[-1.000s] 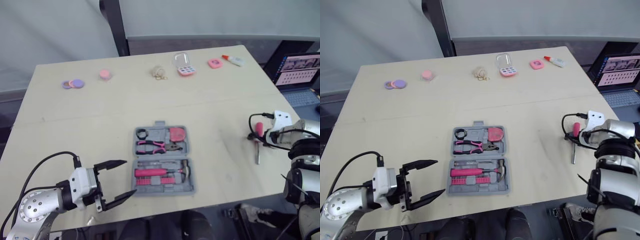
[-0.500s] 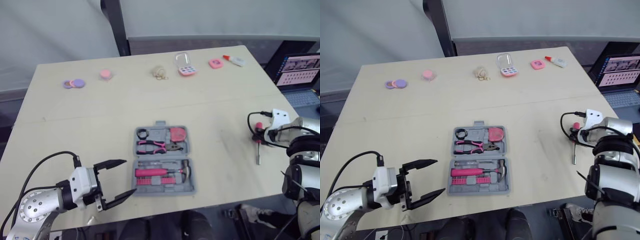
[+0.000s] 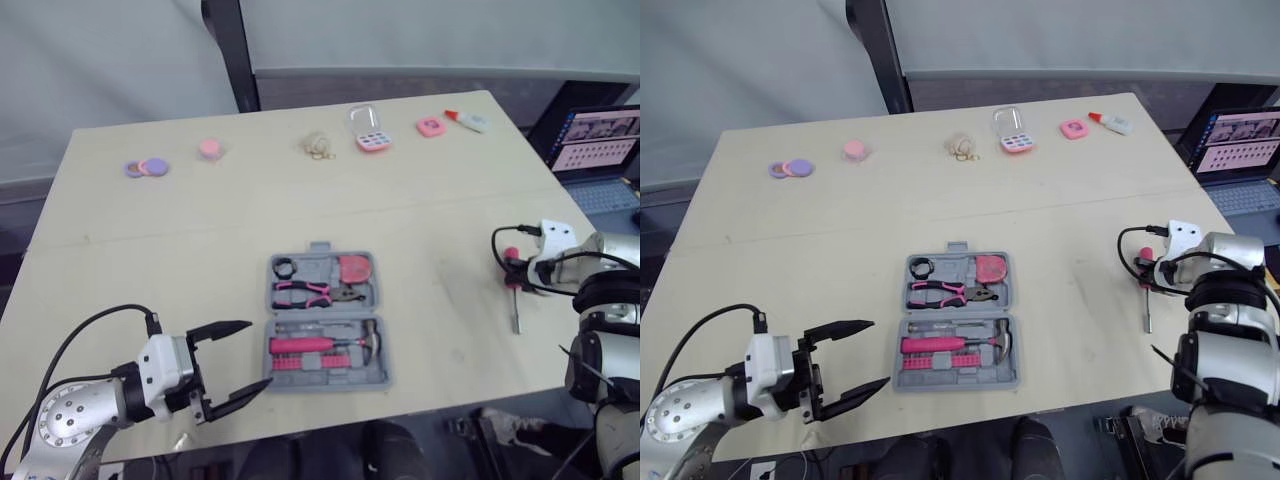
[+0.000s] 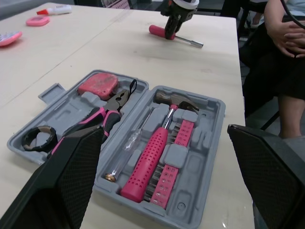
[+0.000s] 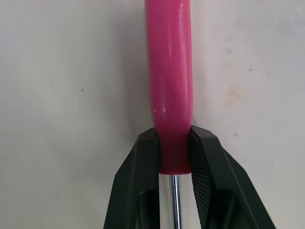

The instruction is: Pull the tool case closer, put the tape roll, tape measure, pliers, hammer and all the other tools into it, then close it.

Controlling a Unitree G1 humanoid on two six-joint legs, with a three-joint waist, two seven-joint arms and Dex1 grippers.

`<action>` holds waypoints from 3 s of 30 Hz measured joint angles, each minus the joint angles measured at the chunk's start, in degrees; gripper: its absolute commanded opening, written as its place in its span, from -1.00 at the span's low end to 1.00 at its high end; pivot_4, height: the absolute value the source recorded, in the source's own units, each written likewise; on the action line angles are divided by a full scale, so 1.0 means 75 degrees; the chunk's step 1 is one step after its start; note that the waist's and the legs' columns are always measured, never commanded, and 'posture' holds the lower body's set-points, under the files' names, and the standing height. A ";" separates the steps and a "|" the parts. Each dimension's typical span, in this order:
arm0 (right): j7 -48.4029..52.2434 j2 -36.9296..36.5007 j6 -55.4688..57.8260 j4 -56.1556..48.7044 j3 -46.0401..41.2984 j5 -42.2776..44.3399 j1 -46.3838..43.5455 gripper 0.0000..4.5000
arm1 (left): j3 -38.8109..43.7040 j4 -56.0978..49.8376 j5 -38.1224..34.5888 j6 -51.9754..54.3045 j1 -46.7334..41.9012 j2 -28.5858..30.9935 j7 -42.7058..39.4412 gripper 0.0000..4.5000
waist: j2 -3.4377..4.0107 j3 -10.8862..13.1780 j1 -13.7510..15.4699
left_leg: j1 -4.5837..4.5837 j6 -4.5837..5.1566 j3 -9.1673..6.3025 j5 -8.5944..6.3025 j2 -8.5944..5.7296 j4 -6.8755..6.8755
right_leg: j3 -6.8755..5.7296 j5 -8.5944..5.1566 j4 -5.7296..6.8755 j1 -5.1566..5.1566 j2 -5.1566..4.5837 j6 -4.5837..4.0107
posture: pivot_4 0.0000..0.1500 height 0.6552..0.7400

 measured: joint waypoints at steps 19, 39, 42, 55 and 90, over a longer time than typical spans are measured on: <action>0.2589 -0.2596 0.3023 -0.9601 0.2630 0.4947 0.1236 -0.84 | 0.1534 0.1931 -0.1060 -0.0134 -0.0057 0.1036 -0.2883 1.00 | 0.0009 0.0023 0.0008 | -0.0014 -0.0004 -0.0017 0.0000 0.0004 0.0003 | 0.0001 0.0000 -0.0008 -0.0012 0.0009 -0.0001 | 1.00 1.00; 0.2771 0.0136 0.3021 -0.9920 0.6764 0.4712 -0.1423 -0.84 | 0.1592 0.2268 -0.0713 -0.1068 0.0796 0.0960 -0.3746 1.00 | -0.0017 0.0018 -0.0115 | -0.0019 -0.0005 -0.0056 0.0000 0.0000 0.0006 | -0.0008 0.0001 0.0010 -0.0029 0.0002 -0.0005 | 1.00 1.00; 0.2786 0.0562 0.3029 -0.9630 0.7131 0.4647 -0.1683 -0.84 | 0.1591 0.2303 -0.0700 -0.1186 0.0812 0.0955 -0.3772 1.00 | -0.0019 0.0017 -0.0184 | -0.0017 -0.0005 -0.0081 0.0000 -0.0003 0.0005 | -0.0011 0.0001 0.0014 -0.0030 -0.0001 -0.0005 | 1.00 1.00; 0.2549 0.2328 0.3031 -0.8319 0.8020 0.4016 -0.1945 -0.84 | 0.1729 0.2554 -0.0612 -0.1777 0.1103 0.0955 -0.4063 1.00 | -0.0029 0.0011 -0.0252 | -0.0014 -0.0006 -0.0083 -0.0001 -0.0008 0.0001 | -0.0037 -0.0003 0.0053 -0.0050 -0.0014 -0.0014 | 1.00 1.00; 0.2793 0.3415 0.2229 -0.7422 0.9312 0.2803 -0.2105 -0.84 | 0.2125 0.2985 -0.0459 -0.2546 0.1278 0.0348 -0.3824 1.00 | -0.0048 0.0000 -0.0405 | -0.0009 -0.0007 -0.0080 -0.0002 -0.0007 -0.0009 | -0.0079 -0.0014 0.0101 -0.0079 -0.0031 -0.0035 | 1.00 1.00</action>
